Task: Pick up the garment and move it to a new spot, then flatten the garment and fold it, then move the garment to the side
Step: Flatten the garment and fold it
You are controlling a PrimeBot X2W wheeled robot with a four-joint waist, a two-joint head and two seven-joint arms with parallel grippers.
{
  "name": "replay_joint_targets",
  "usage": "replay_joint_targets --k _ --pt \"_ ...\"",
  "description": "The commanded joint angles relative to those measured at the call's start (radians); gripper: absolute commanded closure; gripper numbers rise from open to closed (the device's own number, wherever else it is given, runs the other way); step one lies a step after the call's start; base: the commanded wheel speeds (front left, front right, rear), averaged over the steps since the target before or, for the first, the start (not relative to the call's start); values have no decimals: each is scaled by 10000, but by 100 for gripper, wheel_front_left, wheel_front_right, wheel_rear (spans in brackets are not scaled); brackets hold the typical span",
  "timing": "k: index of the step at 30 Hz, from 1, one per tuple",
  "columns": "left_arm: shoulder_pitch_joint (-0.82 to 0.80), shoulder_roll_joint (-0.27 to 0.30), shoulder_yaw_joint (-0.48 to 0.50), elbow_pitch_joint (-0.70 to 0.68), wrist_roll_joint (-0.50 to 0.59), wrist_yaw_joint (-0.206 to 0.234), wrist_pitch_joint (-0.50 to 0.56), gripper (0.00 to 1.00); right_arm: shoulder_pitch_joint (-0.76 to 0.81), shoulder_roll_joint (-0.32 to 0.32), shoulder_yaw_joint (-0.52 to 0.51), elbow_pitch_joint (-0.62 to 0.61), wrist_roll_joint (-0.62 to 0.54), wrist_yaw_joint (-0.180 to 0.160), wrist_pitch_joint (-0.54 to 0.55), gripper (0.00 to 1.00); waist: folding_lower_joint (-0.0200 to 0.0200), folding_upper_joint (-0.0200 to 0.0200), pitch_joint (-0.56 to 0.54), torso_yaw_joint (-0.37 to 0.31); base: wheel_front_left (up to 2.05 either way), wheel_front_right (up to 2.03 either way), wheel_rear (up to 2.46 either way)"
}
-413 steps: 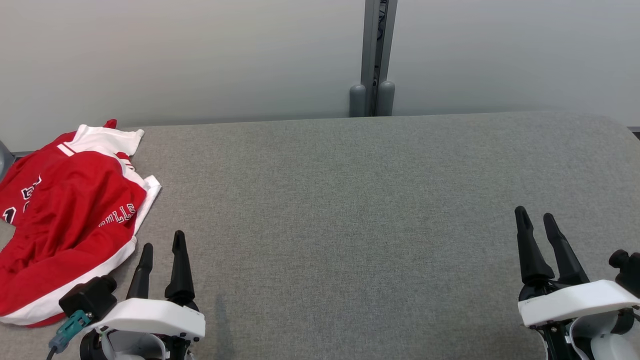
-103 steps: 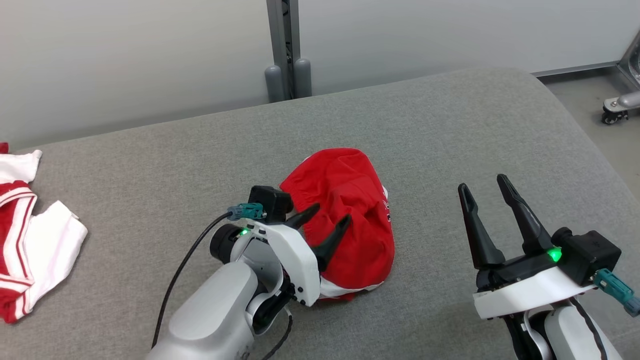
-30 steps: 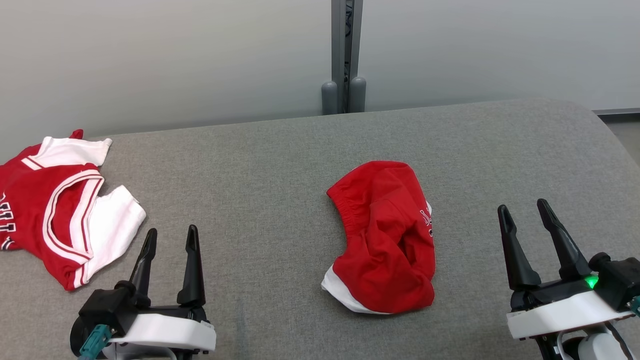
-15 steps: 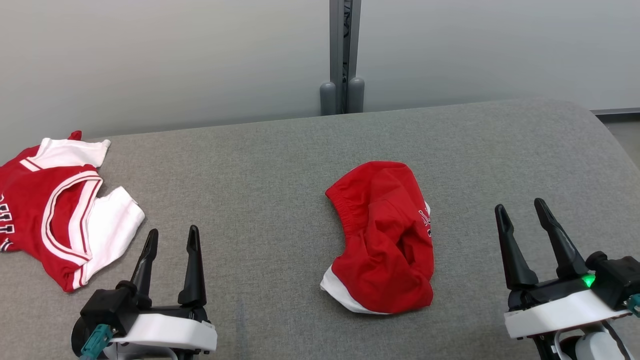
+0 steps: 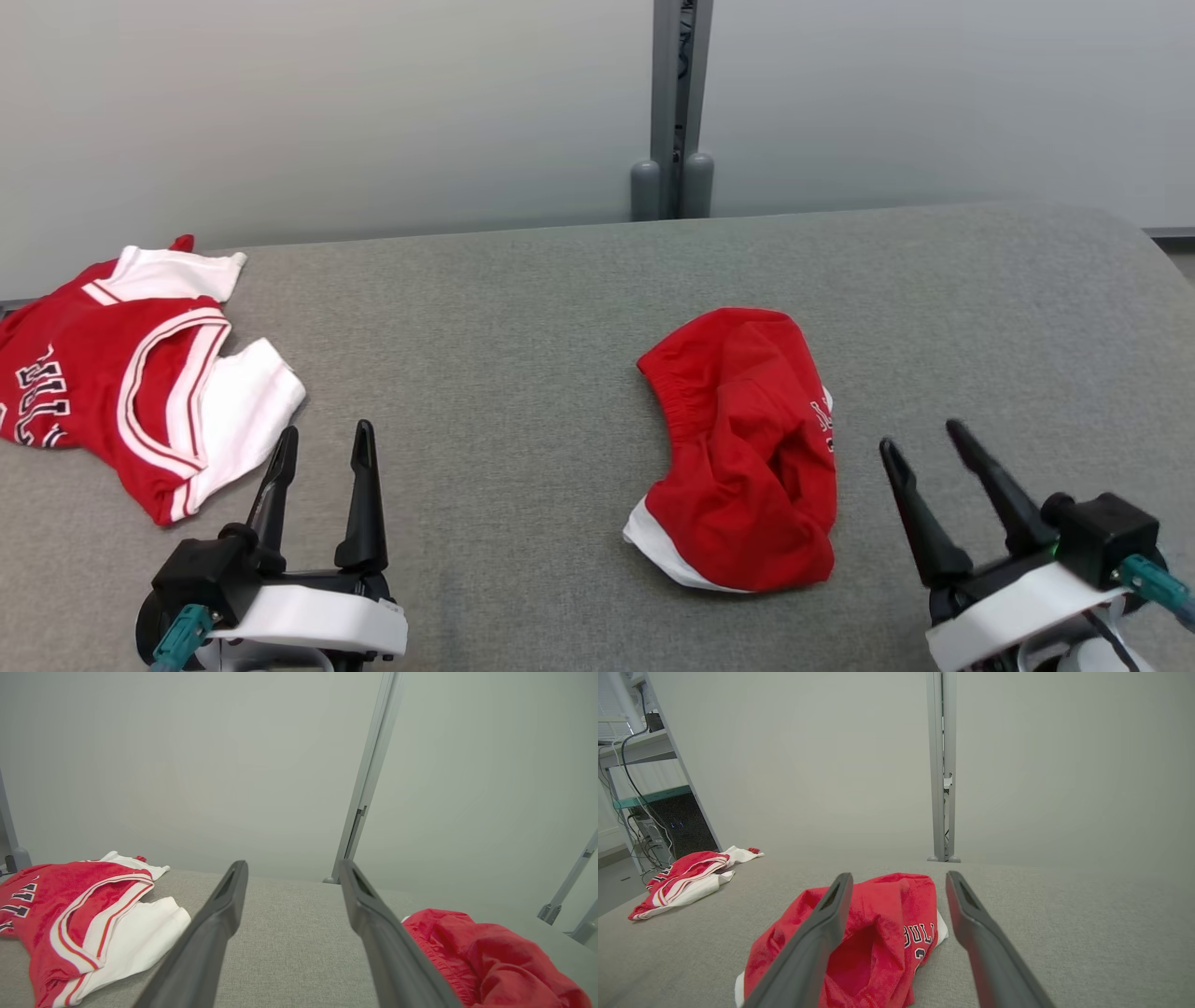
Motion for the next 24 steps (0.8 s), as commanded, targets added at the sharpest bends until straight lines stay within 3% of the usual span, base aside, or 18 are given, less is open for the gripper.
replay_joint_targets --k 1,10,15,21,22,23,24 --pt "-4 33 0 7 -52 20 -19 0 43 -186 160 229 204 5 -32 0 0 0 -53 133 0 0 0" --pt "156 35 -37 63 -189 12 -20 0 -294 -998 1996 1315 1812 3 1406 0 0 0 -116 676 0 0 0" --pt "135 36 -66 92 -213 10 -19 0 -493 -1026 2558 1987 2402 3 2156 0 0 0 -94 904 0 0 0" --pt "159 31 -53 104 -252 42 -20 0 -723 -876 2908 2481 2611 5 2060 0 0 0 -28 1053 0 0 0" --pt "148 34 -55 92 -264 53 -19 0 -778 -888 2956 2498 2660 3 1988 18 0 0 12 1057 0 0 0" --pt "130 34 -57 85 -278 63 -19 0 -802 -898 3023 2523 2675 3 1924 78 0 0 32 1057 0 0 0" --pt "122 33 -60 77 -285 62 -20 0 -840 -907 3085 2525 2698 3 1812 100 0 0 46 1051 0 0 0"
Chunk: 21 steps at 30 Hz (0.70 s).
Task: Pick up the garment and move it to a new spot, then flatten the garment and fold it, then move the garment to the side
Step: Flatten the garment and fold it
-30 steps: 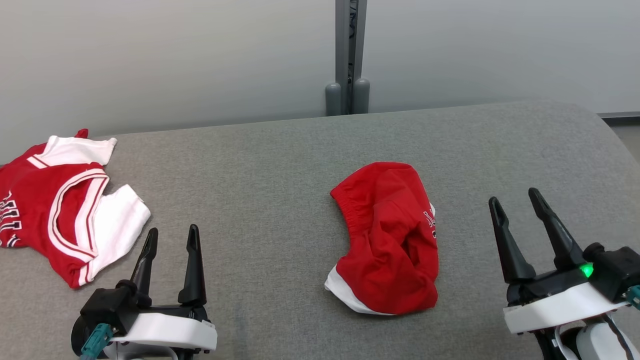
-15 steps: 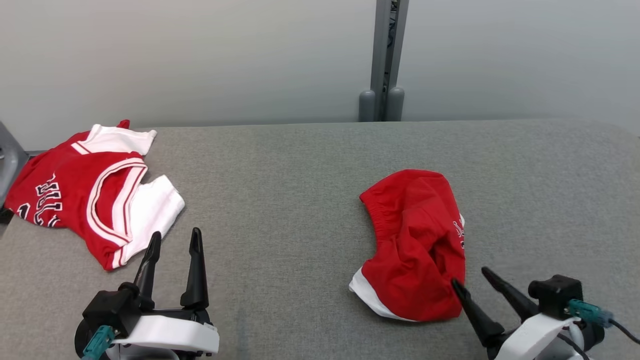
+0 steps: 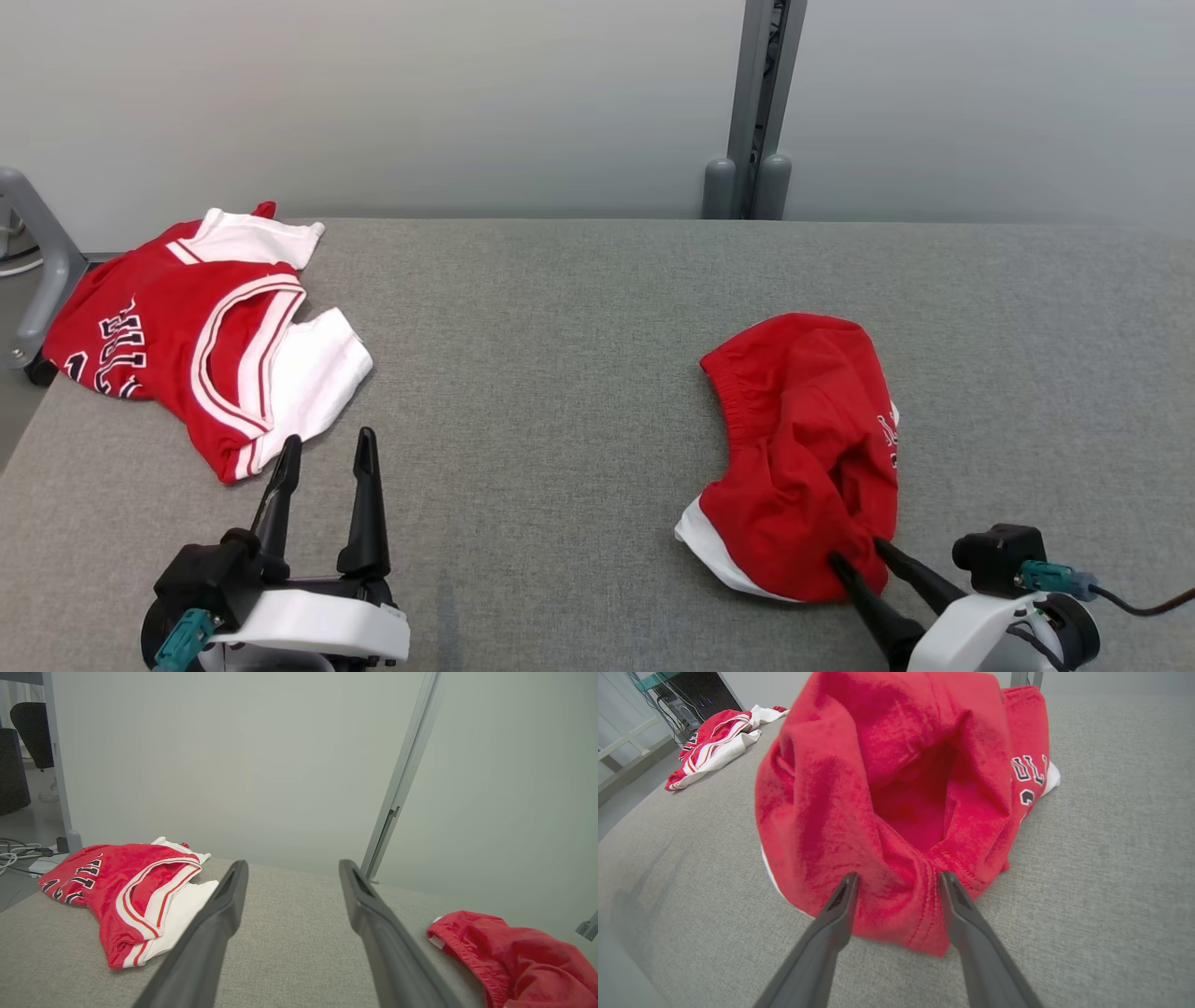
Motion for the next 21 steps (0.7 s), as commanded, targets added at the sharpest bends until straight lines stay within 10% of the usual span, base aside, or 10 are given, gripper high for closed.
replay_joint_targets --k 1,21 --pt "48 31 21 -21 -54 40 -22 0 -125 -61 70 -10 77 1 -197 100 0 0 22 -22 0 0 0" --pt "-96 32 -189 167 -151 41 -21 0 -66 -1286 -1582 -430 294 1 15 100 0 0 90 -1143 0 0 0"
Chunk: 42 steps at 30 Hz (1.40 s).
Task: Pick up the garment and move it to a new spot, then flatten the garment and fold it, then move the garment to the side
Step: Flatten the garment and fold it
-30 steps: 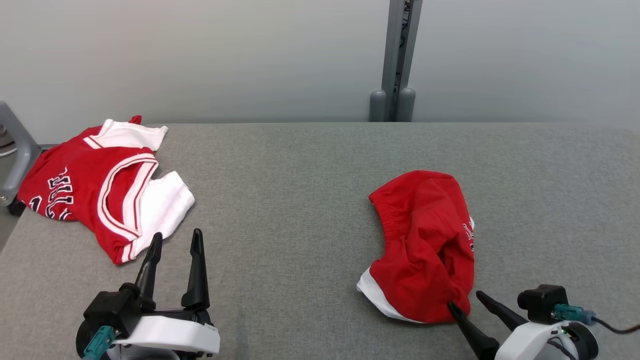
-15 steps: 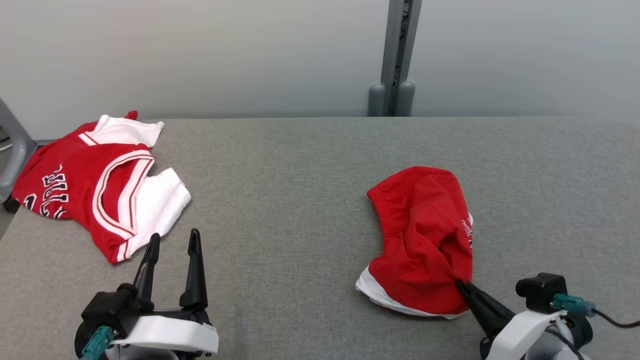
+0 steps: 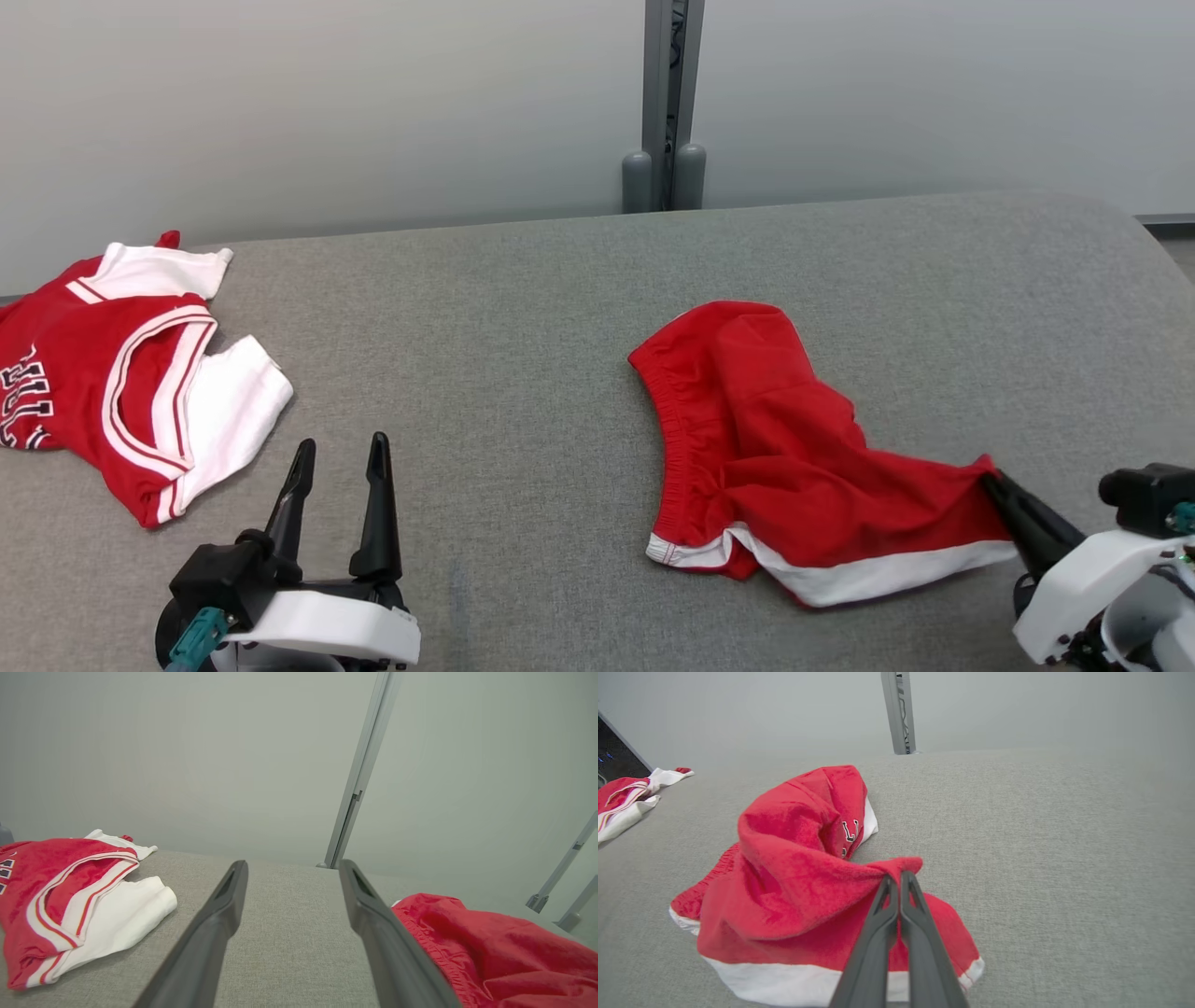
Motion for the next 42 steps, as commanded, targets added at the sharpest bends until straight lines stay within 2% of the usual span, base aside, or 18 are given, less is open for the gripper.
replay_joint_targets --k 1,2,3,5,6,7,10,18,28,31,35,37,42 --pt "-101 36 -30 35 -48 -7 -19 0 54 -92 -267 -9 -155 1 136 100 0 0 75 -53 0 0 0" --pt "-138 38 -56 70 -43 -19 -20 0 82 -59 -375 45 -229 1 223 100 0 0 101 -62 0 0 0" --pt "-224 36 -109 124 -29 -33 -20 0 122 28 -564 213 -406 1 412 71 0 0 153 -61 0 0 0" --pt "-281 38 -142 165 -38 -30 -20 0 146 118 -729 371 -690 1 531 54 0 0 198 -59 0 0 0" --pt "-297 36 -160 189 -39 -31 -20 0 127 206 -842 444 -802 1 526 16 0 0 217 -64 0 0 0" --pt "-312 36 -176 214 -35 -43 -20 0 104 292 -974 551 -912 1 518 0 0 0 232 -71 0 0 0" --pt "-348 36 -203 284 -25 -52 -20 0 60 587 -1277 643 -1254 3 385 0 0 0 255 -77 0 0 0" --pt "-370 38 -144 355 45 -105 -20 0 111 1156 -2230 -477 -1984 1 -730 0 0 0 148 -242 0 0 0" --pt "-425 36 -124 309 110 -234 -20 0 412 2002 -3108 -1162 -2752 1 -1787 0 0 0 27 -348 0 0 0" --pt "-425 31 -295 431 62 -282 -19 0 505 2189 -3177 -1261 -2915 1 -1886 0 0 0 63 -370 0 0 0" --pt "-593 36 -964 1033 -134 -612 11 0 565 2305 -3181 -1171 -3012 1 -1942 0 0 0 114 -417 0 0 0" --pt "-752 33 -1433 1515 -504 -880 508 0 498 2274 -3194 -1165 -3001 1 -1935 0 0 0 146 -455 0 0 0" --pt "-1753 40 -2635 2493 -544 -1387 2256 0 302 2143 -3247 -1294 -3043 1 -1936 0 0 0 311 -571 0 0 0"
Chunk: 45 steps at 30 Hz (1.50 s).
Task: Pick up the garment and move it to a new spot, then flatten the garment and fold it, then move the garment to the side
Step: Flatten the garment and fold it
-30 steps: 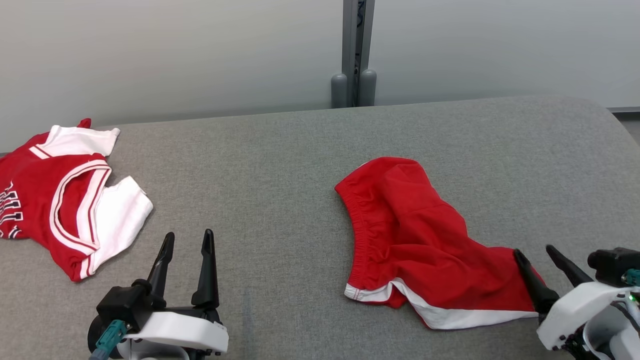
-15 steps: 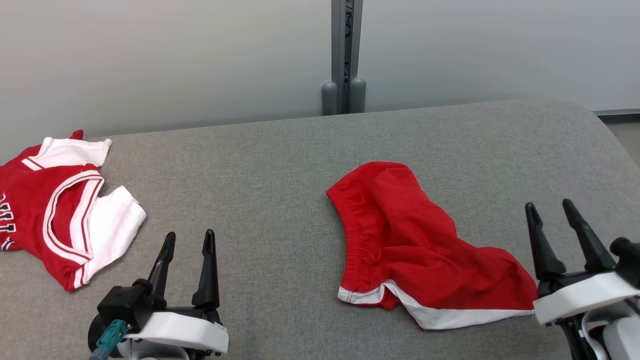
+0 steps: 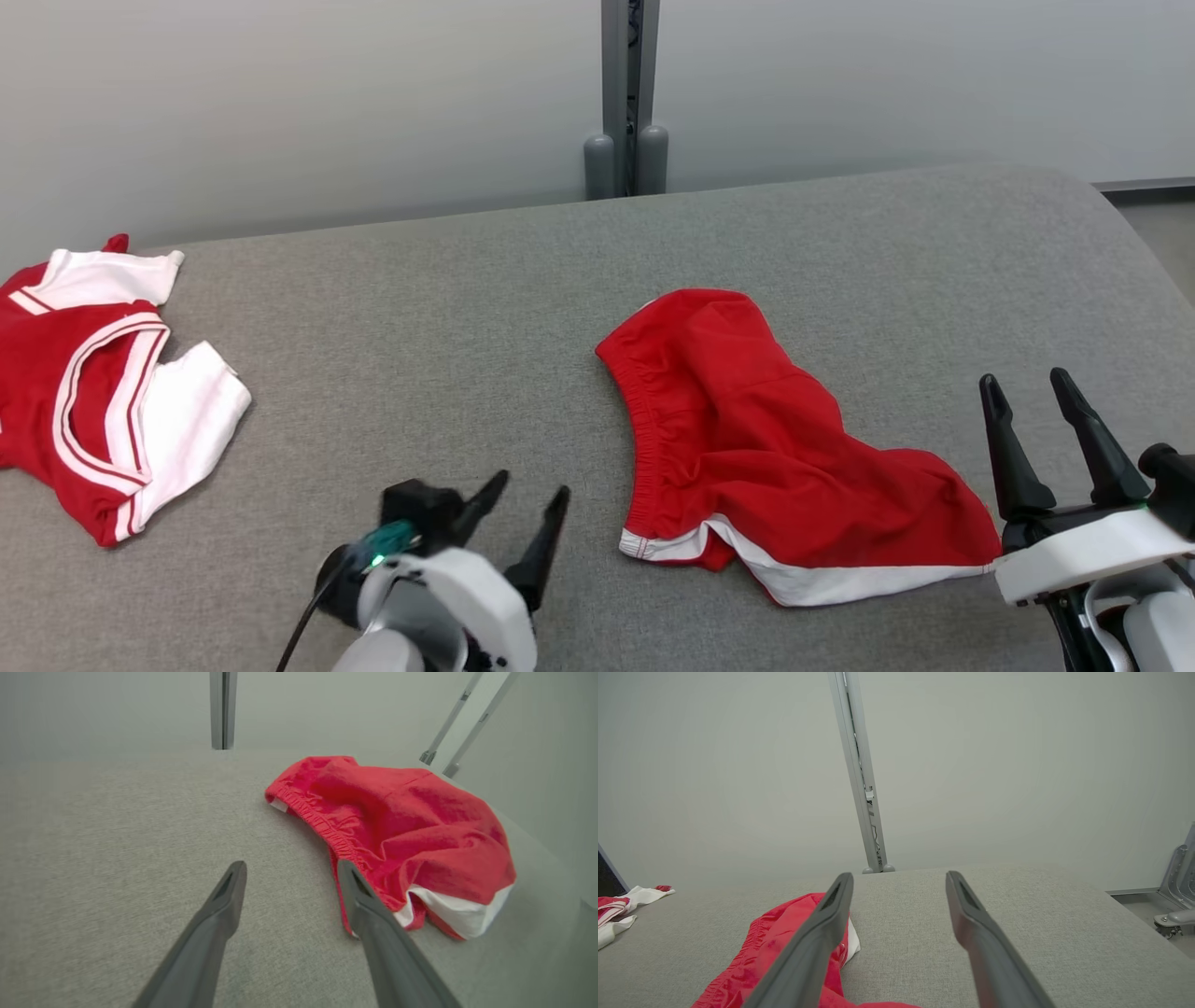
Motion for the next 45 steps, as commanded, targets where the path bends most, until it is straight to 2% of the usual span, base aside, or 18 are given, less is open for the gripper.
replay_joint_targets --k 1,9,17,19,20,21,22,27,32,45 --pt "-296 41 -190 148 -109 -88 313 0 -82 -94 -24 -51 -64 1 -63 0 0 0 56 -79 0 0 0" --pt "-1352 46 -1759 1141 -1307 -307 2214 0 -264 -156 0 8 -39 1 -58 0 0 0 322 -658 0 0 0" --pt "-1871 287 -2547 1581 -2127 -279 2458 0 -365 -146 -55 88 68 1 -59 0 0 0 765 -953 0 0 0" --pt "-1989 308 -2672 1642 -2290 -280 2383 28 -370 -115 -80 108 80 1 -59 0 0 0 825 -930 0 0 0" --pt "-2025 325 -2742 1666 -2350 -280 2333 49 -370 -97 -101 123 79 1 -59 0 0 0 849 -900 0 0 0" --pt "-2060 360 -2795 1690 -2425 -281 2255 78 -384 -78 -102 137 87 1 -59 0 0 0 864 -864 0 0 0" --pt "-2088 378 -2856 1704 -2528 -281 2198 100 -399 -66 -97 150 95 1 -60 0 0 0 868 -817 0 0 0" --pt "-2099 577 -3115 1634 -3064 -282 1985 100 -357 -53 -93 236 80 1 -60 0 0 0 728 -505 0 0 0" --pt "-2023 819 -2936 1530 -3231 -267 1599 100 -279 -58 -102 259 48 1 -58 0 0 0 583 -223 0 0 0" --pt "-927 2054 -2201 760 -3629 493 1471 100 -235 -110 104 421 155 1 -60 0 0 0 438 297 0 0 0"
